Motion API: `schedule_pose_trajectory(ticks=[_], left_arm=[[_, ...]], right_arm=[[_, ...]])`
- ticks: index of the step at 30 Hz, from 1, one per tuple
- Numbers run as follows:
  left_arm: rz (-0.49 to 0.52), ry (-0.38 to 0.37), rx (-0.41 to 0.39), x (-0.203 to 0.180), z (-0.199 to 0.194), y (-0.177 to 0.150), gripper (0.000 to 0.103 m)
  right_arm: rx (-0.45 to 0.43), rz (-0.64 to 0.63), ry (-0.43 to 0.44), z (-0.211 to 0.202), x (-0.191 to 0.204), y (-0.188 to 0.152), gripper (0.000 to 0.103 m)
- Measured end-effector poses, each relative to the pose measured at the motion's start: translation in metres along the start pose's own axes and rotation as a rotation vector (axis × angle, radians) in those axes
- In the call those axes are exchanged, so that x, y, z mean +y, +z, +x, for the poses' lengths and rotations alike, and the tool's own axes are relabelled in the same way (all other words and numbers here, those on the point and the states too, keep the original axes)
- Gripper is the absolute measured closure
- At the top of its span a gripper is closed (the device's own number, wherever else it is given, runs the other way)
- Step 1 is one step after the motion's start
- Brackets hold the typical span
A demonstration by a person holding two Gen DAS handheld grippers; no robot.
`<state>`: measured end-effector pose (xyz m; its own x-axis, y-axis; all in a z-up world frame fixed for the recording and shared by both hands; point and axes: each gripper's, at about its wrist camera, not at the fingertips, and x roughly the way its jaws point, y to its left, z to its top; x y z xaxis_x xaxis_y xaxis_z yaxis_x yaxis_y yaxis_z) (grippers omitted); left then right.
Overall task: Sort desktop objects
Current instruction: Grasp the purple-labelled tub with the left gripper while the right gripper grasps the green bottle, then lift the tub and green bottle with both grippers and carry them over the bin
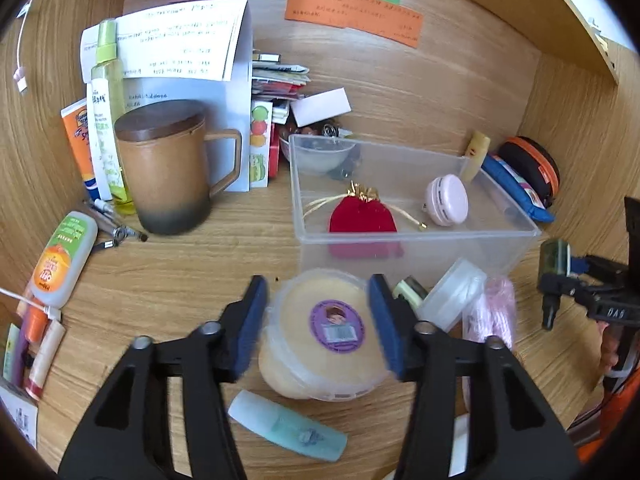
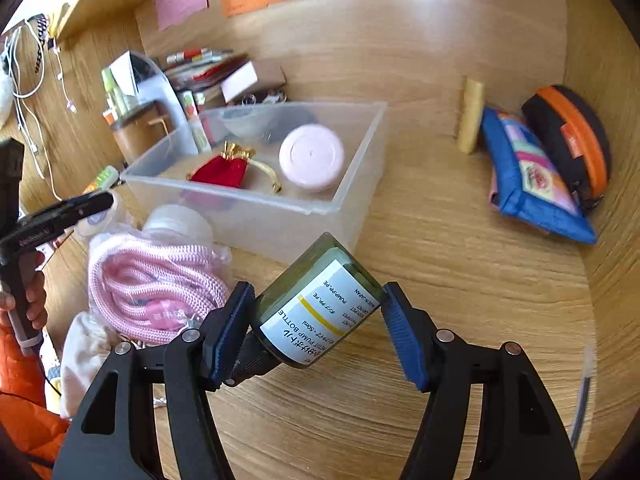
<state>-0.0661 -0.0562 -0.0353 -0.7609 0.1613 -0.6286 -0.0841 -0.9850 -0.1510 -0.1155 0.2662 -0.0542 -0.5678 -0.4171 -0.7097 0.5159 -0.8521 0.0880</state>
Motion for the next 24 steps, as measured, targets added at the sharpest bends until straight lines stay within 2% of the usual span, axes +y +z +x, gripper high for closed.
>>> schedule_pose_trajectory(ticks=[2,5,7,10,11,13,17,24], left_arm=[[0.011,-0.003,0.0,-0.002,-0.003,-0.005,0.029],[0.043,0.035,0.022,-0.004,0.0,-0.013,0.026],[0.044,0.023,0.058,-0.001,0.008,-0.017,0.026],[0.05,0.044,0.097,0.001,0.021,-0.021,0.026],[0.051,0.056,0.109,0.001,0.024,-0.021,0.029],[0.052,0.051,0.097,0.001,0.026,-0.019,0.037],[0.046,0.076,0.074,0.0,0.026,-0.018,0.038],[0.024,0.069,0.01,0.003,0.008,-0.008,0.04]], right_arm=[[-0.005,0.002,0.007,-0.002,0.0,0.001,0.041],[-0.002,-0.005,0.016,0.0,0.003,0.002,0.041],[0.0,-0.016,0.019,0.001,0.007,0.002,0.041],[-0.003,-0.029,0.022,0.003,0.013,0.003,0.041],[-0.006,-0.03,0.023,0.002,0.013,0.002,0.041],[-0.015,-0.029,0.028,0.0,0.014,0.004,0.041],[-0.046,-0.032,0.038,-0.009,0.016,0.012,0.041],[-0.108,-0.065,0.047,-0.02,0.026,0.033,0.041]])
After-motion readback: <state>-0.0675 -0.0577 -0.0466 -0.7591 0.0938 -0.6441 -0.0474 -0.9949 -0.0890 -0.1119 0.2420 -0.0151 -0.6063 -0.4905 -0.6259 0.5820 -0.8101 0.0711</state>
